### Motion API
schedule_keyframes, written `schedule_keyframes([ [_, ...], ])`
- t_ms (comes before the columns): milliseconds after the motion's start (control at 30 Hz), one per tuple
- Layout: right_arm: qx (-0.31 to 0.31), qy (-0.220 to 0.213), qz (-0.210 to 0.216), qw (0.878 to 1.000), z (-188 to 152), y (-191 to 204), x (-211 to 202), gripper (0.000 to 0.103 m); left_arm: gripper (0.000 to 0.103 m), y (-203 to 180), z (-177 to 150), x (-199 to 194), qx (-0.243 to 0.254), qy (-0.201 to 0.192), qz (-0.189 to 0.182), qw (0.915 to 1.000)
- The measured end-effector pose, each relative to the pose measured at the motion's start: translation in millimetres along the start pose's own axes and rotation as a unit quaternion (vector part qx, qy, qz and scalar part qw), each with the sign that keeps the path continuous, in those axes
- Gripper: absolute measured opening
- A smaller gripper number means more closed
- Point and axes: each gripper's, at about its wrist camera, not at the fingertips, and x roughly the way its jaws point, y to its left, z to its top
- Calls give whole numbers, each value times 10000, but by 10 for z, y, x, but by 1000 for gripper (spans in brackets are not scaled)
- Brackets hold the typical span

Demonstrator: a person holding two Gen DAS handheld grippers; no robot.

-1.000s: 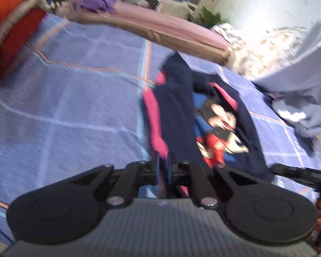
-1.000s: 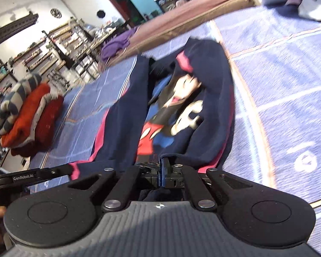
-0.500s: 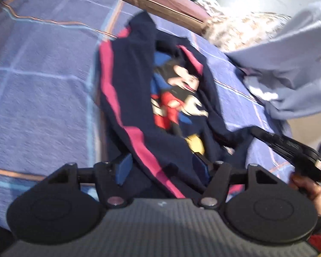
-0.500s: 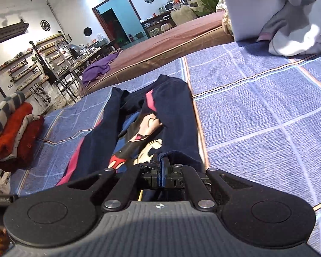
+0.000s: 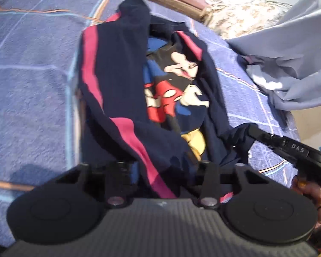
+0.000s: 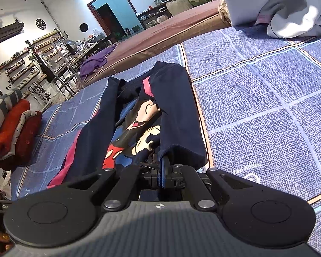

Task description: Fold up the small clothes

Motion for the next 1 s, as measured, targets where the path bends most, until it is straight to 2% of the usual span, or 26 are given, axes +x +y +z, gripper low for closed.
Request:
schedule_keyframes([
  [33,-46,10,19,10000,-6,19,0,2,23,-29,2,25,105,-60,21,9999],
  [67,-99,21,35,9999,-14,37,2,2,11,-41,6,46,179,-91,106,9997],
  [100,-153,31,50,9999,-21,52,5,2,6,-29,16,50,187,-110,196,9996],
  [200,-215,20,13,9998,-15,41,2,2,5,128,89,-131,-131,-463,211,9986],
  [367,-123,-535,-442,9975,189,-186,-170,1,4,440,360,-790,-1,-1352,1154,9841],
  [500,-198,-1029,-1006,9894,407,-396,-322,1,4,747,556,-1196,-65,-1957,2054,9589],
  [633,-268,-1475,-1544,9766,713,-663,-489,1,4,1049,740,-1561,-213,-2499,2968,9214],
  [733,-534,-1689,-2011,9634,982,-836,-528,1,4,1245,887,-1714,-233,-2618,3555,8970],
  [767,-674,-1709,-2161,9589,1062,-882,-516,1,4,1293,936,-1732,-224,-2529,3625,8967],
  [800,-817,-1746,-2338,9530,1143,-932,-486,1,4,1315,954,-1742,-243,-2469,3577,9003],
  [833,-932,-1777,-2514,9468,1205,-973,-452,1,6,1314,946,-1755,-282,-2443,3389,9081],
  [867,-1022,-1756,-2685,9416,1250,-1000,-404,2,17,1300,929,-1740,-304,-2360,3081,9211],
  [900,-1047,-1687,-2874,9370,1279,-1024,-354,3,38,1250,903,-1681,-298,-2217,2767,9346],
  [933,-998,-1659,-2965,9352,1280,-1029,-319,7,53,1196,856,-1599,-315,-2086,2514,9446],
  [967,-967,-1672,-2935,9362,1254,-1015,-302,17,72,1131,790,-1508,-303,-2008,2361,9503],
  [1000,-969,-1683,-2836,9391,1208,-989,-288,22,76,1070,733,-1410,-236,-1929,2261,9545],
])
